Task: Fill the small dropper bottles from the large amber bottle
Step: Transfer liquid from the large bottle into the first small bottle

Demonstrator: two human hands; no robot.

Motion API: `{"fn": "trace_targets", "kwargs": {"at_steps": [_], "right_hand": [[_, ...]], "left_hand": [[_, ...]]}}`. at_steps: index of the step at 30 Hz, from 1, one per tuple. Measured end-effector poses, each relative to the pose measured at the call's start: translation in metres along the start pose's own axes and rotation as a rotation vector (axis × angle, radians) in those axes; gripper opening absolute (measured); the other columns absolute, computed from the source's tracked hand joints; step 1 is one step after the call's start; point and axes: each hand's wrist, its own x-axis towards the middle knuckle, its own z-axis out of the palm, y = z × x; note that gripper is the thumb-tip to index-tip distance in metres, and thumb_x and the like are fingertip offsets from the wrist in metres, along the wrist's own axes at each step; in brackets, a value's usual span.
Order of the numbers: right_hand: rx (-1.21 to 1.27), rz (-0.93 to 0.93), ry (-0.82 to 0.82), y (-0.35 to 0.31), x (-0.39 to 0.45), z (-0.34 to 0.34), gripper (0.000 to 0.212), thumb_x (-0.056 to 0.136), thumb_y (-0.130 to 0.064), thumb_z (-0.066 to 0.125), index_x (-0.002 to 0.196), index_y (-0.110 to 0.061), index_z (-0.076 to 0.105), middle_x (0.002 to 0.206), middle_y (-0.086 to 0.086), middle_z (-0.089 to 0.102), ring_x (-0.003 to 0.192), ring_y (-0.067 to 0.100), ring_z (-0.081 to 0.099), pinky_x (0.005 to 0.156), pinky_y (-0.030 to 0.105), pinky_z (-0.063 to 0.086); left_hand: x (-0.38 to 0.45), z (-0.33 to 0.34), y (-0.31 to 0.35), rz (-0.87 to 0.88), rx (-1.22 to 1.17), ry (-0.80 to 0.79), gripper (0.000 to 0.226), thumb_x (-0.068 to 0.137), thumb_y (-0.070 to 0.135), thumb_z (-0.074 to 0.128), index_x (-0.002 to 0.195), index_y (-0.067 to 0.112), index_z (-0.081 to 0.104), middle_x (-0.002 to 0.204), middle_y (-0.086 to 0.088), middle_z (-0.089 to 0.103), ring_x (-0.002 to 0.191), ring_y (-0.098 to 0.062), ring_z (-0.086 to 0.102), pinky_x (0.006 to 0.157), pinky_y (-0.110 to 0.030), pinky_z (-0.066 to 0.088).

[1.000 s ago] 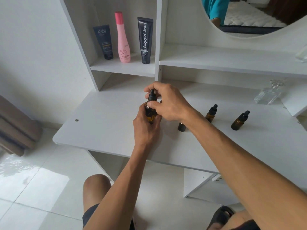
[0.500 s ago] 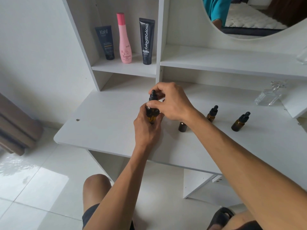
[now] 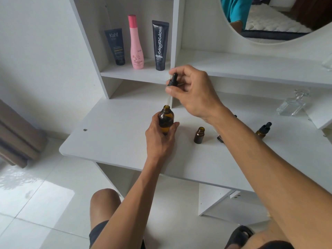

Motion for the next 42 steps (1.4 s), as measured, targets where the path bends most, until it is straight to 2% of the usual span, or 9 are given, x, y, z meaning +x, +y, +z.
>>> {"fn": "trace_targets", "kwargs": {"at_steps": [2,6,9,15,19,26,35,40,42], "right_hand": [[0.092,-0.002,0.055,-0.006,0.0,-0.001,0.027,0.085,-0.01,0.075,0.11,-0.015,0.066,0.096,0.01,0.075,0.085,0.029,0.074,0.084,0.043,0.061],[0.222,-0.015,0.104,-0.018,0.001,-0.001,0.013,0.094,-0.012,0.067,0.105,-0.005,0.068,0.091,0.019,0.074,0.08,0.027,0.074,0.067,0.019,0.056],[0.245,-0.033,0.124,-0.021,0.001,0.001,0.014,0.097,-0.015,0.064,0.1,-0.002,0.07,0.092,0.022,0.074,0.079,0.029,0.074,0.063,0.014,0.052],[0.135,-0.035,0.131,-0.014,0.006,0.006,0.019,0.096,-0.021,0.067,0.094,-0.002,0.071,0.086,0.013,0.077,0.073,0.021,0.075,0.061,0.015,0.052],[0.006,-0.056,0.123,0.001,0.004,0.011,0.022,0.094,-0.027,0.068,0.086,-0.006,0.072,0.08,0.004,0.077,0.072,0.015,0.074,0.073,0.036,0.06],[-0.026,0.007,0.084,0.014,-0.01,0.021,0.023,0.094,-0.028,0.069,0.086,-0.007,0.072,0.075,0.001,0.075,0.069,0.01,0.073,0.073,0.042,0.061],[-0.063,0.021,0.07,0.016,-0.015,0.026,0.019,0.093,-0.026,0.071,0.085,-0.009,0.072,0.076,-0.001,0.076,0.072,0.015,0.072,0.074,0.037,0.059],[0.01,0.035,0.052,0.012,-0.012,0.021,0.02,0.092,-0.028,0.071,0.087,-0.009,0.071,0.076,0.002,0.075,0.073,0.017,0.073,0.075,0.042,0.061],[0.055,0.03,0.064,0.007,-0.009,0.019,0.019,0.092,-0.027,0.071,0.089,-0.008,0.07,0.079,0.004,0.075,0.075,0.016,0.074,0.073,0.04,0.061]], "left_hand": [[0.0,0.0,-0.001,-0.002,0.002,-0.001,0.04,0.089,0.029,0.074,0.124,0.019,0.058,0.096,0.011,0.066,0.079,0.019,0.056,0.068,0.001,0.038],[0.001,0.001,-0.002,0.0,0.009,-0.004,0.04,0.09,0.029,0.074,0.124,0.018,0.058,0.097,0.01,0.066,0.08,0.02,0.056,0.069,0.001,0.037],[0.001,0.0,-0.003,-0.002,0.005,-0.006,0.04,0.09,0.029,0.074,0.125,0.019,0.057,0.097,0.011,0.066,0.08,0.02,0.056,0.069,0.0,0.038],[0.0,0.0,-0.002,0.009,0.006,-0.004,0.039,0.09,0.027,0.074,0.124,0.018,0.058,0.096,0.011,0.065,0.08,0.021,0.055,0.069,0.001,0.037],[0.0,0.0,-0.001,0.0,-0.004,-0.003,0.039,0.089,0.029,0.075,0.123,0.021,0.058,0.093,0.015,0.064,0.08,0.018,0.057,0.068,0.0,0.038],[0.001,0.0,-0.001,0.018,-0.02,-0.006,0.039,0.089,0.031,0.075,0.123,0.024,0.057,0.095,0.018,0.065,0.085,0.012,0.06,0.074,-0.008,0.047],[0.0,0.0,-0.002,0.018,-0.045,-0.014,0.036,0.09,0.025,0.072,0.122,0.022,0.058,0.097,0.013,0.068,0.085,0.006,0.063,0.075,-0.01,0.048],[0.001,0.0,-0.002,0.016,-0.036,-0.008,0.039,0.089,0.029,0.075,0.124,0.021,0.058,0.101,0.011,0.069,0.087,0.008,0.062,0.076,-0.009,0.048],[0.001,0.0,-0.002,0.01,-0.02,-0.002,0.039,0.089,0.03,0.075,0.122,0.021,0.058,0.099,0.011,0.068,0.084,0.013,0.06,0.073,-0.004,0.043]]}}
